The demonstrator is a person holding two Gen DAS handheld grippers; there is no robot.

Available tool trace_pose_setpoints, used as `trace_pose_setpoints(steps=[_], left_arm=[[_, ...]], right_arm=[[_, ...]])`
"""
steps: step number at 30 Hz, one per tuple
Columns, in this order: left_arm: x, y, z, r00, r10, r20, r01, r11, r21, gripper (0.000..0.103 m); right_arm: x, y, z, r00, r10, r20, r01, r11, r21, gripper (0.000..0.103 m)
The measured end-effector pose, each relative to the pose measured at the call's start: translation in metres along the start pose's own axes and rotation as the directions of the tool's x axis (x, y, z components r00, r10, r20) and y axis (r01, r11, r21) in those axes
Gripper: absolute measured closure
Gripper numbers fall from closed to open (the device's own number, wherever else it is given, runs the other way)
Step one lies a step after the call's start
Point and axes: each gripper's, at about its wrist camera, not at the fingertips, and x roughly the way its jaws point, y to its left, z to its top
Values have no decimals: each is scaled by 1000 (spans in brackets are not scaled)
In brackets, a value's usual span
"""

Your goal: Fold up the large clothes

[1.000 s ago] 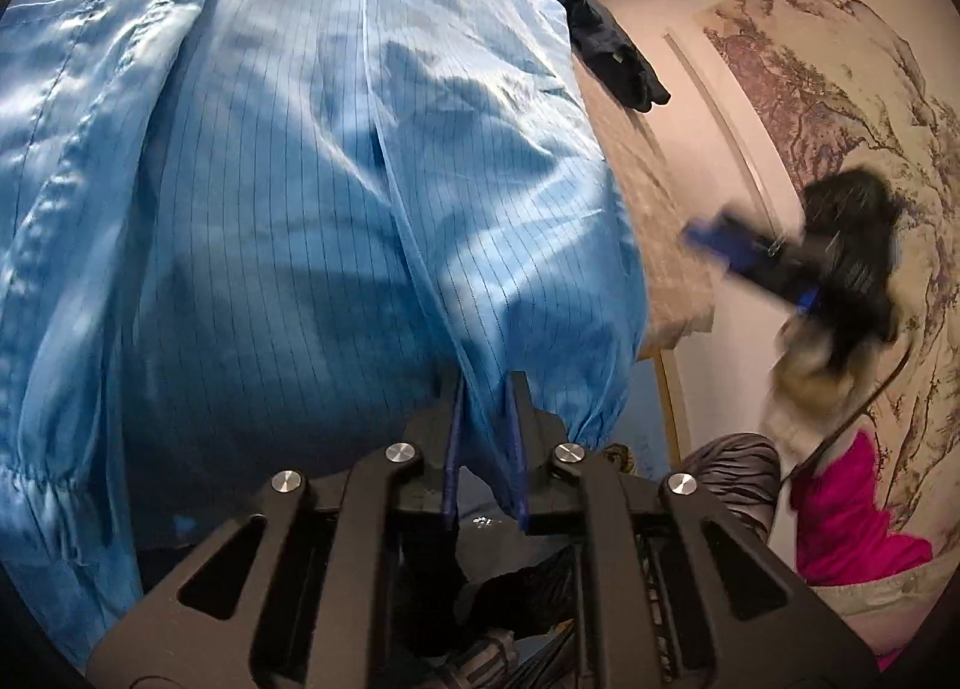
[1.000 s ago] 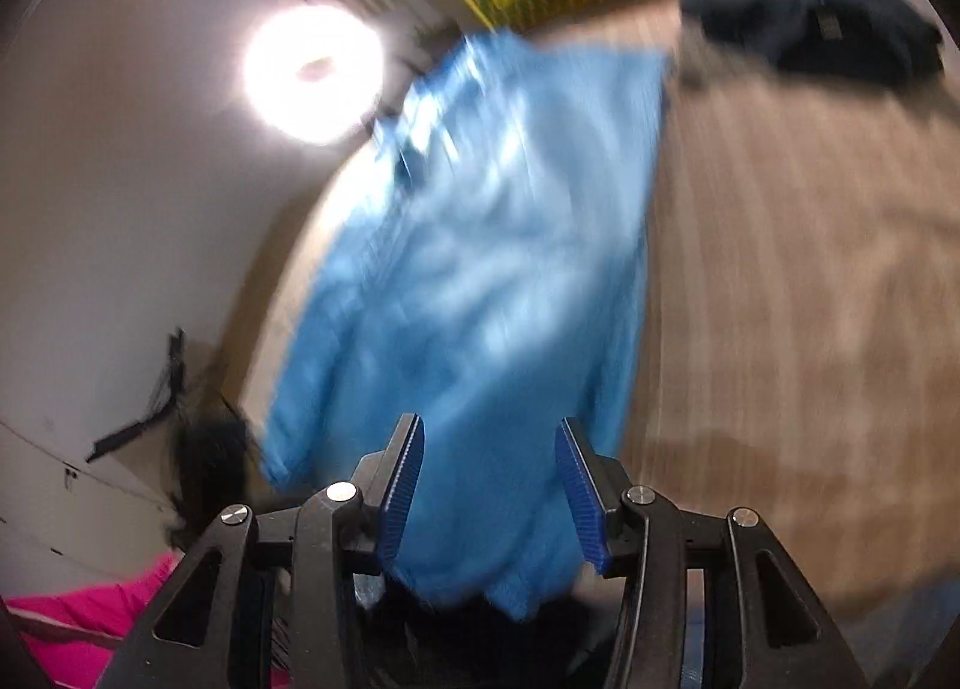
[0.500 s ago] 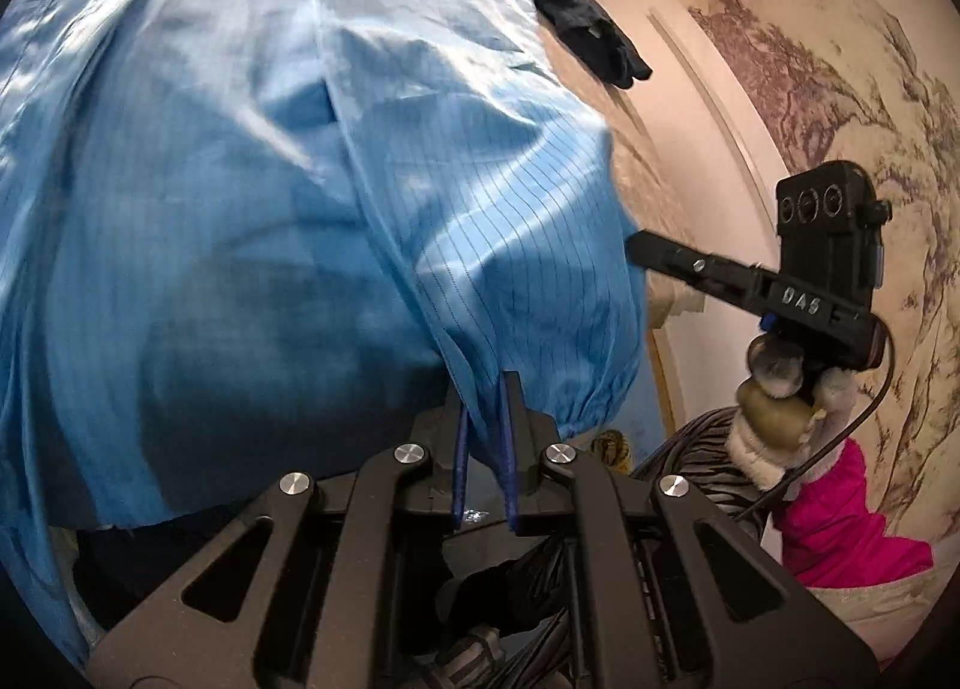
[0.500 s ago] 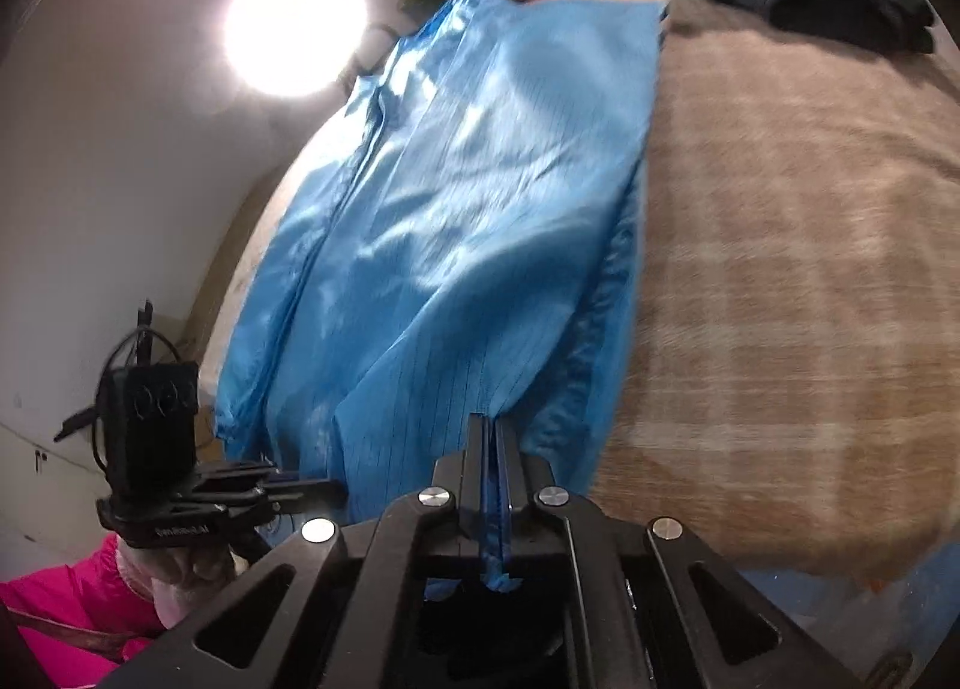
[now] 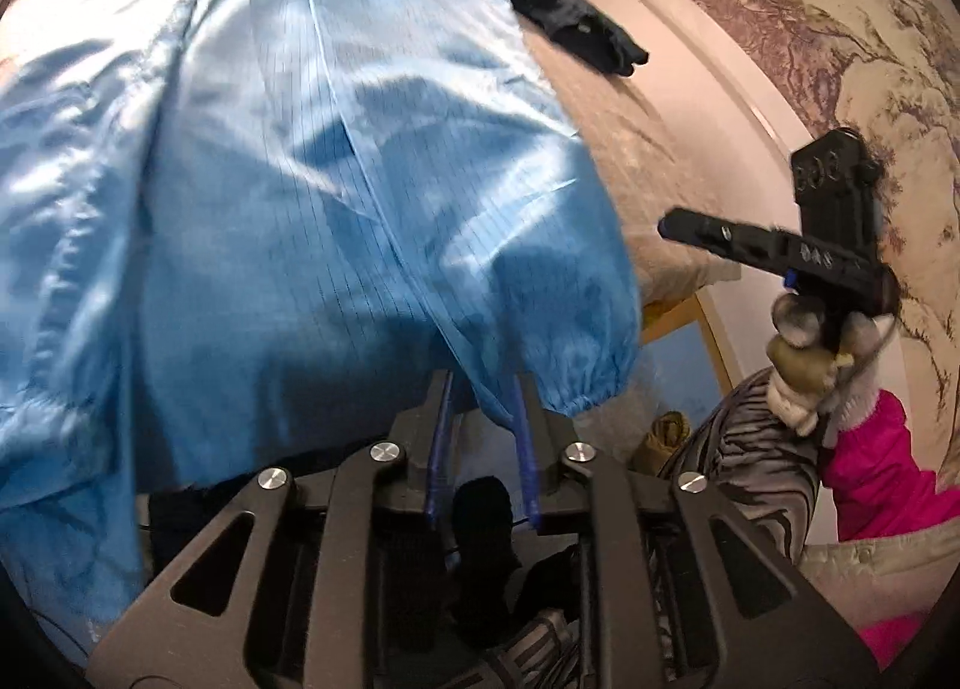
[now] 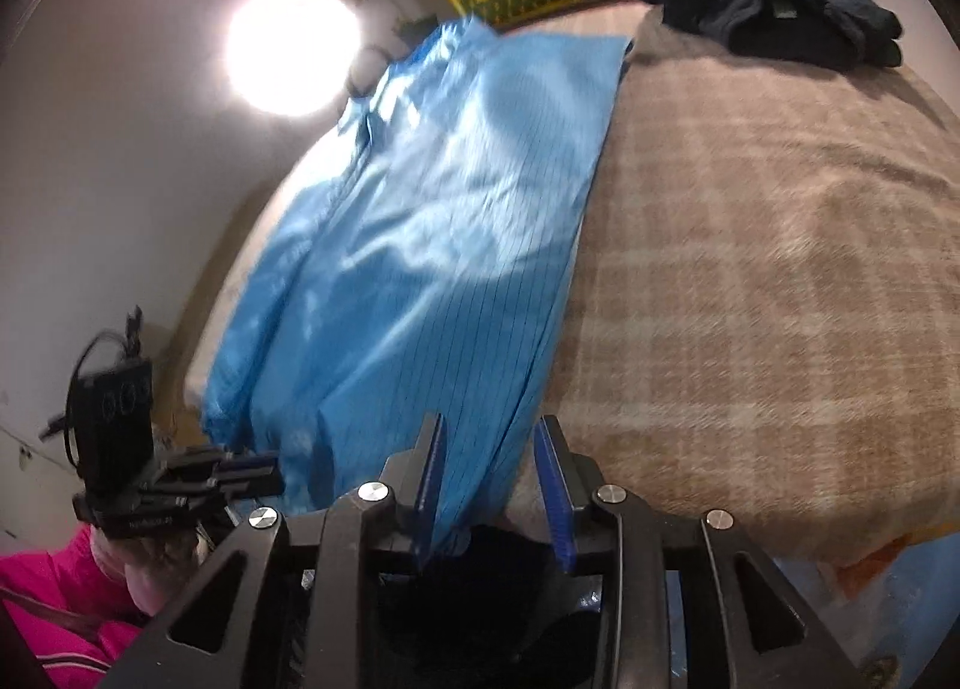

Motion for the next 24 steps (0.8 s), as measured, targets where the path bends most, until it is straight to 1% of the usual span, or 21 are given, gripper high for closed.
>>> trace_pose_setpoints(steps=[1,3,6,8,10,12,13,14,16,18,19,20,21,24], left_arm=[[-5,-3,-2,1000,11,12,-12,1000,15,80],[-15,-14,-3,998,25,50,-28,999,44,80],[-14,-39,7,997,30,67,-38,992,122,78],[-5,-56,15,997,33,70,-45,982,183,66],[10,-74,24,996,44,75,-60,971,230,63],[30,-93,33,995,78,68,-94,956,278,63],[38,-100,34,993,99,65,-115,946,302,63],[47,-106,35,991,119,62,-132,937,324,63],[61,-117,34,989,138,58,-150,922,358,63],[76,-126,32,984,170,46,-174,900,400,57],[82,-128,31,981,189,44,-190,887,421,47],[89,-129,31,977,210,44,-208,873,442,42],[97,-130,31,970,240,46,-234,857,460,42],[114,-126,30,951,303,52,-289,822,491,42]], right_arm=[[-2,-3,1,1000,9,12,-10,1000,13,70],[-7,-11,2,999,21,39,-23,999,38,70],[-15,-21,4,994,43,98,-52,995,87,69],[-25,-29,6,986,47,160,-68,989,128,68],[-37,-36,6,975,49,215,-85,983,161,65],[-46,-45,5,963,69,260,-123,973,197,64],[-48,-49,5,960,79,267,-137,969,206,64],[-49,-51,4,960,83,268,-142,967,212,64],[-47,-52,4,964,68,259,-125,970,208,64],[-47,-53,3,967,55,249,-108,974,201,64],[-48,-54,2,967,52,250,-104,974,199,64],[-49,-56,2,965,59,255,-113,973,202,64],[-49,-59,2,964,67,257,-123,971,207,64],[-51,-63,0,961,88,262,-148,964,221,64]])
